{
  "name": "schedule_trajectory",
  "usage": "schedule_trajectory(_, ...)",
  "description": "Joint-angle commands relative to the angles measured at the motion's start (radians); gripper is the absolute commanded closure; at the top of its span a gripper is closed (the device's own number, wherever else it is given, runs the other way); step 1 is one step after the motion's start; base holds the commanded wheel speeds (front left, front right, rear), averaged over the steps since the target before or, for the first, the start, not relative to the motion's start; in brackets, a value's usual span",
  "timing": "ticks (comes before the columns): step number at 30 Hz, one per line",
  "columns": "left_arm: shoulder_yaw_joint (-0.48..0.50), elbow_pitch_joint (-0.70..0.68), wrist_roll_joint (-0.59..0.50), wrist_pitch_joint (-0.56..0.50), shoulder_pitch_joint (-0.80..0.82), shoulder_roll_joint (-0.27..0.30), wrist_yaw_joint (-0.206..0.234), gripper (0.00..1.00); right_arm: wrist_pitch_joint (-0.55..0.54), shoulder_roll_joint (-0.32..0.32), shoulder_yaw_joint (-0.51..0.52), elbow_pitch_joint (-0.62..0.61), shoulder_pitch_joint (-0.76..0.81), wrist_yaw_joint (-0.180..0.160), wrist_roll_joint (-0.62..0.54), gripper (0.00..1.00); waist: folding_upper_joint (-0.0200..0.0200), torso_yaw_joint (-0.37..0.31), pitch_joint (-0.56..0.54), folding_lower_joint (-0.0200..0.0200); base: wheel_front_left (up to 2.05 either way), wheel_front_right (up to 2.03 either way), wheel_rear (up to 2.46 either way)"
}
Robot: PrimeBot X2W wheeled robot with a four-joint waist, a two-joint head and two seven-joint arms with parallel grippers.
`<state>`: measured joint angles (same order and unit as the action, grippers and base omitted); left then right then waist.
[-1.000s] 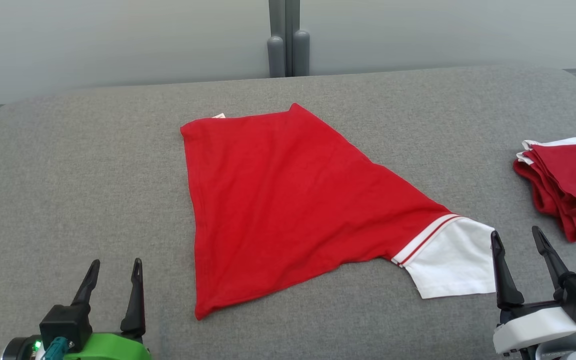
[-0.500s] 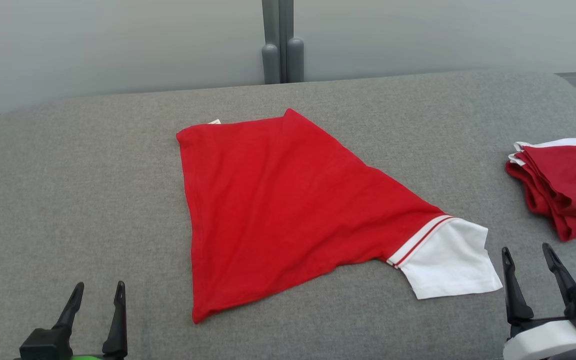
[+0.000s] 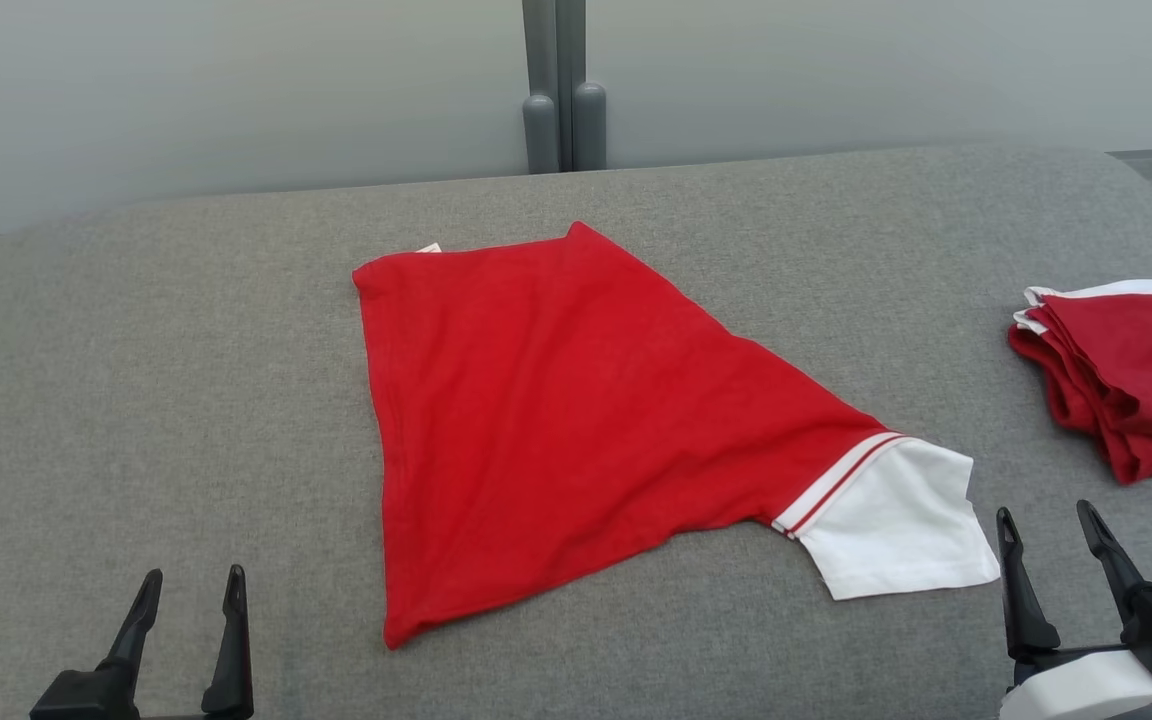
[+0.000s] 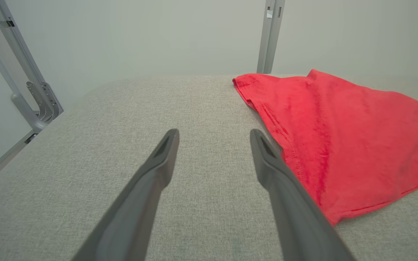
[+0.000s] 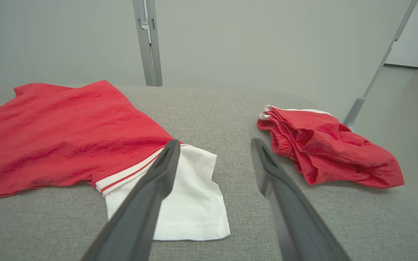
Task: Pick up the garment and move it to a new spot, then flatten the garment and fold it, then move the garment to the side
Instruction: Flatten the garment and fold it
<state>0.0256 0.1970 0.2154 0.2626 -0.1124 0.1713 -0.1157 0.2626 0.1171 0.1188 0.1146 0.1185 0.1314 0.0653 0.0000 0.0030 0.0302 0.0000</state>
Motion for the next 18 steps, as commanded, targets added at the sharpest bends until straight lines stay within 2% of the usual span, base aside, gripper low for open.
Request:
schedule_trajectory(1,0.005,-0.003,-0.008,0.003,-0.011,-0.003,-0.007,0.00,0.003,0.000,-0.001,-0.001,-0.001,-0.002,-0.004,0.00,0.0000,0.000,0.001,0.0000,0.00,0.00,0.00)
schedule_trajectory(12,0.035,0.040,0.015,0.003,0.006,-0.056,-0.014,0.00,0.003,0.002,0.000,-0.014,-0.030,-0.002,0.029,0.00,0.0000,-0.003,0.004,0.0000,0.00,0.00,0.00)
schedule_trajectory(16,0.009,0.084,0.022,-0.033,0.033,-0.064,-0.014,0.00,0.003,0.059,-0.043,-0.008,-0.050,-0.002,0.051,0.00,0.0000,-0.010,0.004,0.0000,0.00,0.00,0.00)
schedule_trajectory(18,-0.003,0.084,0.037,-0.091,0.049,-0.071,-0.013,0.00,-0.055,0.102,-0.072,0.014,-0.071,-0.002,0.079,0.00,0.0000,-0.015,0.010,0.0000,0.00,0.00,0.00)
